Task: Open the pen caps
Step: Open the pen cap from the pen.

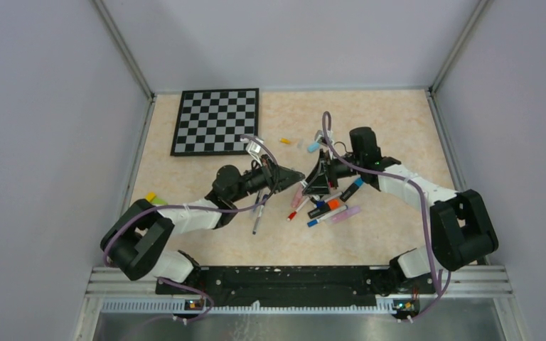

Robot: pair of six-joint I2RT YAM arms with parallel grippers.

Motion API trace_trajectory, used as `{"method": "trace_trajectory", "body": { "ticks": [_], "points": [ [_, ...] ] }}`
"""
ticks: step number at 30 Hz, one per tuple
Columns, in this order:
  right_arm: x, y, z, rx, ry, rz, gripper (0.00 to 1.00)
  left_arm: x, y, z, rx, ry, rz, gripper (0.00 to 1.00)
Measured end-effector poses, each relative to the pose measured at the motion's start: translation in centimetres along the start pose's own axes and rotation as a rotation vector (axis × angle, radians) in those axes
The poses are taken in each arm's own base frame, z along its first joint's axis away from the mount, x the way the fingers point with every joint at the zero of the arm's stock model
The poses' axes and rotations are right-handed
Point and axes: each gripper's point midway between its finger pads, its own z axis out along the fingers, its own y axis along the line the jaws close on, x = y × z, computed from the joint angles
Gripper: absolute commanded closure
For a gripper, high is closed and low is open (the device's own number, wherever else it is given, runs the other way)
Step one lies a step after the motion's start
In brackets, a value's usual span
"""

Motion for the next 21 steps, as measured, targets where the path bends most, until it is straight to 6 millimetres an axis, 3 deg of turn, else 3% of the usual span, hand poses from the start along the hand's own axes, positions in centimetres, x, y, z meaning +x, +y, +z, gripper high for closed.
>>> {"method": "trace_trajectory", "body": {
  "ticks": [1,3,4,7,9,11,18,21],
  "points": [
    [0.0,0.1,0.1,-0.004,-0.004,0.01,0.65,-0.1,0.0,0.2,0.001,-0.001,0.001,1.0],
    [-0.2,0.4,0.2,-0.02,-0.013,0.032,0.93,-0.1,0.3,0.5,-0.004,-0.003,0.003,1.0],
    [-0.3,0.6,0.2,-0.032,-0.018,0.04,1.0,-0.1,0.4,0.6,-0.007,-0.004,0.003,1.0],
    [-0.4,1.4,0.4,-0.071,-0.03,0.065,1.0,-0.3,0.6,0.8,-0.011,-0.013,-0.005,0.97],
    [-0.6,1.6,0.4,-0.089,-0.039,0.078,1.0,-0.5,0.4,0.8,-0.006,-0.018,-0.002,0.84],
    [-0.9,1.8,0.4,-0.098,-0.049,0.085,1.0,-0.8,0.3,0.9,-0.001,-0.027,0.004,0.79],
    [-1.6,2.3,0.3,-0.124,-0.066,0.105,1.0,-1.8,-0.3,1.4,0.004,-0.049,0.047,0.66],
    [-1.7,2.4,0.3,-0.127,-0.068,0.111,1.0,-2.0,-0.2,1.4,-0.003,-0.057,0.054,0.66]
  ]
}}
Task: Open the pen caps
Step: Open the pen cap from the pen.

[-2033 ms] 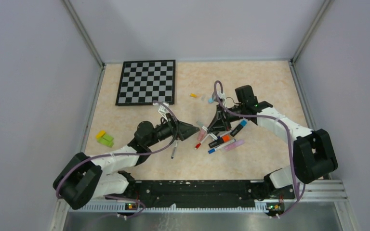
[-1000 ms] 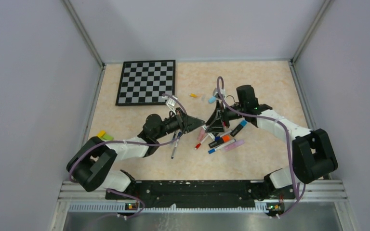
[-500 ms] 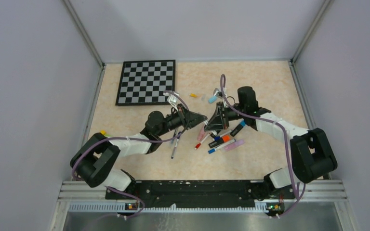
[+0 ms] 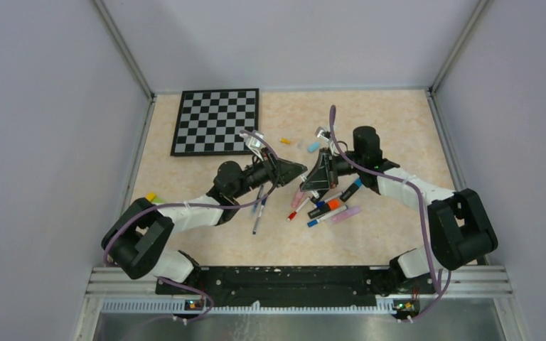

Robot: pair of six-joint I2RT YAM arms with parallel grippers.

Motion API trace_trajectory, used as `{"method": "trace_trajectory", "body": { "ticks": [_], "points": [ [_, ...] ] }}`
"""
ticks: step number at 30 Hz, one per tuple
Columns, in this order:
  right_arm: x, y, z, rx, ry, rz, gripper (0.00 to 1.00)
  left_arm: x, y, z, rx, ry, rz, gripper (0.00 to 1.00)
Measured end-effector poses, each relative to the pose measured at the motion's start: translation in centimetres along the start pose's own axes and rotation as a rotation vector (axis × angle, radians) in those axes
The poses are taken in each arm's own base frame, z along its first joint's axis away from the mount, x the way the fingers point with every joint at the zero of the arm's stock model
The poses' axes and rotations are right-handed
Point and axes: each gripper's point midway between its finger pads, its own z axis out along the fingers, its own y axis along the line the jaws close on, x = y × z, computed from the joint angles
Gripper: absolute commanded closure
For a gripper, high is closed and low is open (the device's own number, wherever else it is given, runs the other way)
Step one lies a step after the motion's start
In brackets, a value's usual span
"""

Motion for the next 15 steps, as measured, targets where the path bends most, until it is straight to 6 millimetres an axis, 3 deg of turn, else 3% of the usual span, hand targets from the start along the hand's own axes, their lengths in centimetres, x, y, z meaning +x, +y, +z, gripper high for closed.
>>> {"method": "trace_trajectory", "body": {
  "ticks": [10,13,15],
  "points": [
    [0.01,-0.04,0.0,0.002,0.0,-0.003,1.0,-0.64,-0.27,-0.09,-0.005,-0.021,0.012,0.68],
    [0.08,-0.07,-0.01,0.002,0.002,-0.003,1.0,-0.86,-0.27,-0.09,-0.007,-0.029,0.006,0.71],
    [0.16,-0.07,-0.01,0.002,0.003,0.001,1.0,-0.94,-0.22,-0.1,-0.01,-0.033,-0.001,0.78]
  ]
}}
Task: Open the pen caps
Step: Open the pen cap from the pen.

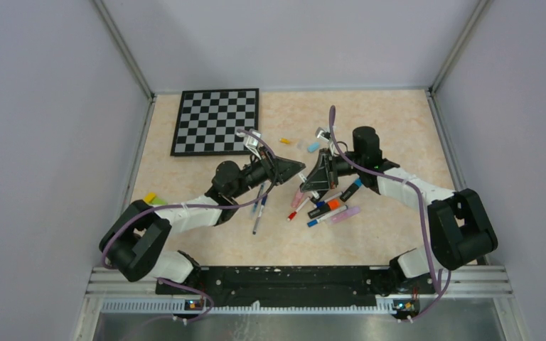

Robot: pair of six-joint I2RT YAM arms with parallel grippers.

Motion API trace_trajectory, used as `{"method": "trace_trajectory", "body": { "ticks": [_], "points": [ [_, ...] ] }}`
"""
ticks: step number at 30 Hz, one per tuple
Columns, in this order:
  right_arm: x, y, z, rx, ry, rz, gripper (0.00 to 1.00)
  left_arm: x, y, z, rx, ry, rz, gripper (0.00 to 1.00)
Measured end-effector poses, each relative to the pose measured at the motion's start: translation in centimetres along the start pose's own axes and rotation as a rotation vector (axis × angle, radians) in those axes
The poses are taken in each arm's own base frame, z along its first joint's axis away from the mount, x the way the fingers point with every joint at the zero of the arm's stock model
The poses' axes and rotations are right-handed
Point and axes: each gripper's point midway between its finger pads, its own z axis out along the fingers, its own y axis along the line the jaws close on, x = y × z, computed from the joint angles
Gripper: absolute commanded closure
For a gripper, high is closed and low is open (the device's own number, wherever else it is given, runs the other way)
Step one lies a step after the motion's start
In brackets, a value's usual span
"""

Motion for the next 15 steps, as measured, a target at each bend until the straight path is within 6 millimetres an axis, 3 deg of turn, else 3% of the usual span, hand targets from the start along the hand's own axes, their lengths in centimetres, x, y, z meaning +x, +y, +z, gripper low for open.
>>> {"method": "trace_trajectory", "body": {
  "ticks": [2,3,10,15],
  "points": [
    [0.0,0.0,0.0,-0.001,0.001,-0.004,1.0,0.0,0.0,0.0,-0.003,-0.001,-0.007,0.96],
    [0.0,0.0,0.0,-0.002,0.001,-0.007,1.0,0.0,0.0,0.0,-0.004,-0.001,-0.013,1.0],
    [0.1,-0.2,0.0,0.0,0.001,-0.036,1.0,-0.2,0.0,0.0,-0.004,-0.005,-0.022,1.0],
    [-1.1,-0.9,0.1,0.032,-0.041,-0.084,1.0,-2.1,0.8,0.7,-0.025,0.052,0.003,1.0]
  ]
}}
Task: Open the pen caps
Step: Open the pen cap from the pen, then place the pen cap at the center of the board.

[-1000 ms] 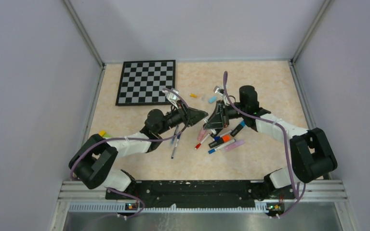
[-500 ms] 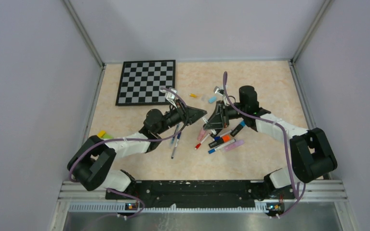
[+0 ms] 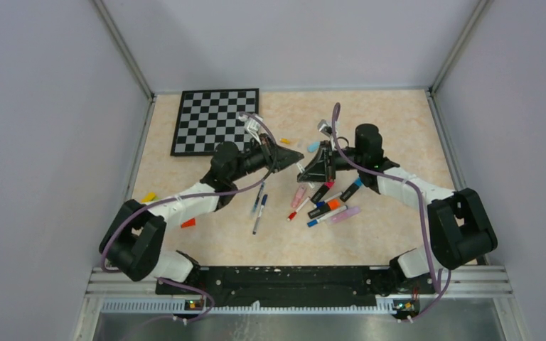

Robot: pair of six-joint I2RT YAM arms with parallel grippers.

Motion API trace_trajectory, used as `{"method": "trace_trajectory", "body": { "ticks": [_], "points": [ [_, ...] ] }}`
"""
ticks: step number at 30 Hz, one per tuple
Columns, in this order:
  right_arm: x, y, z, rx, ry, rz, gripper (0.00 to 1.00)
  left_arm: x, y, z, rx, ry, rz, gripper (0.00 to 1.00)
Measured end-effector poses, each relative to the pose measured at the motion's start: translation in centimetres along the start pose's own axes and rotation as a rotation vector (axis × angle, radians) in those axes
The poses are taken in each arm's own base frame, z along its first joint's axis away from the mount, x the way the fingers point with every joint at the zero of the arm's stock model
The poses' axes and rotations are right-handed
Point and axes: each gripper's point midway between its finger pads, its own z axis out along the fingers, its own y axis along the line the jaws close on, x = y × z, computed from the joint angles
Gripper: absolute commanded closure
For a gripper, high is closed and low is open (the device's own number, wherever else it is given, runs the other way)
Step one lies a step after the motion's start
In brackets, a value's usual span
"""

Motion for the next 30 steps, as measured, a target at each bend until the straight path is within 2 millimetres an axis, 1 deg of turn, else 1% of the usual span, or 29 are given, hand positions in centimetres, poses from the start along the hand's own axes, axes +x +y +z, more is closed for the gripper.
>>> {"method": "trace_trajectory", "body": {
  "ticks": [2,3,4,5,6,7,8,9,10,12,14,16,18,20,21,24,25,26,27,28,29,30],
  "points": [
    [-1.3,-0.5,0.1,0.03,-0.029,-0.048,1.0,-1.5,0.1,0.2,-0.007,0.024,0.002,1.0],
    [-1.3,-0.2,0.1,0.016,-0.021,-0.046,1.0,-3.5,0.4,0.4,-0.02,-0.019,0.022,1.0],
    [-0.8,0.0,0.0,0.002,-0.009,-0.032,1.0,-7.2,0.9,0.4,-0.046,-0.104,0.059,1.0],
    [0.1,0.1,0.0,-0.008,0.007,-0.003,1.0,-11.5,1.3,0.0,-0.074,-0.204,0.101,1.0],
    [1.1,0.2,-0.1,-0.019,0.027,0.033,1.0,-15.4,1.4,-0.7,-0.093,-0.3,0.144,1.0],
    [1.7,0.3,-0.1,-0.024,0.039,0.058,1.0,-18.9,1.3,-1.6,-0.108,-0.388,0.184,1.0],
    [2.1,0.3,-0.1,-0.026,0.048,0.076,1.0,-21.1,0.9,-2.3,-0.112,-0.449,0.215,1.0],
    [2.3,0.3,-0.2,-0.027,0.054,0.089,1.0,-22.6,0.4,-2.7,-0.105,-0.492,0.238,1.0],
    [2.5,0.2,-0.3,-0.025,0.058,0.097,1.0,-23.1,0.0,-2.8,-0.096,-0.509,0.249,1.0],
    [2.7,0.0,-0.4,-0.018,0.061,0.097,1.0,-22.8,-0.5,-2.5,-0.077,-0.507,0.251,1.0],
    [3.0,-0.6,-0.8,0.014,0.074,0.091,1.0,-21.9,-0.1,-2.2,-0.069,-0.482,0.23,1.0],
    [2.7,-2.2,-1.7,0.1,0.085,0.063,1.0,-20.3,0.8,-1.9,-0.068,-0.438,0.198,1.0],
    [1.6,-4.3,-3.4,0.209,0.076,0.016,1.0,-18.1,2.2,-1.5,-0.077,-0.382,0.154,1.0],
    [0.3,-6.5,-6.2,0.339,0.048,-0.021,1.0,-15.9,3.8,-0.9,-0.097,-0.322,0.11,1.0],
    [-0.3,-7.6,-8.2,0.415,0.027,-0.032,1.0,-15.0,4.5,-0.6,-0.107,-0.293,0.092,1.0],
    [-1.4,-10.2,-14.0,0.636,-0.031,-0.039,1.0,-11.1,6.4,1.4,-0.14,-0.181,0.043,1.0],
    [-1.6,-10.8,-15.5,0.694,-0.045,-0.038,1.0,-9.6,7.0,2.5,-0.156,-0.13,0.037,1.0],
    [-1.8,-11.5,-17.5,0.768,-0.064,-0.032,1.0,-8.1,7.5,3.8,-0.172,-0.079,0.038,1.0],
    [-1.9,-12.1,-18.8,0.821,-0.075,-0.024,1.0,-6.7,8.0,5.0,-0.191,-0.029,0.046,1.0],
    [-1.8,-12.6,-20.1,0.872,-0.085,-0.013,1.0,-5.8,8.3,6.1,-0.206,0.007,0.056,1.0],
    [-1.7,-13.0,-21.1,0.915,-0.09,-0.002,1.0,-4.5,8.5,7.6,-0.227,0.058,0.077,1.0],
    [-1.6,-13.4,-22.0,0.951,-0.093,0.008,1.0,-3.5,8.7,8.7,-0.237,0.09,0.094,1.0]
  ]
}}
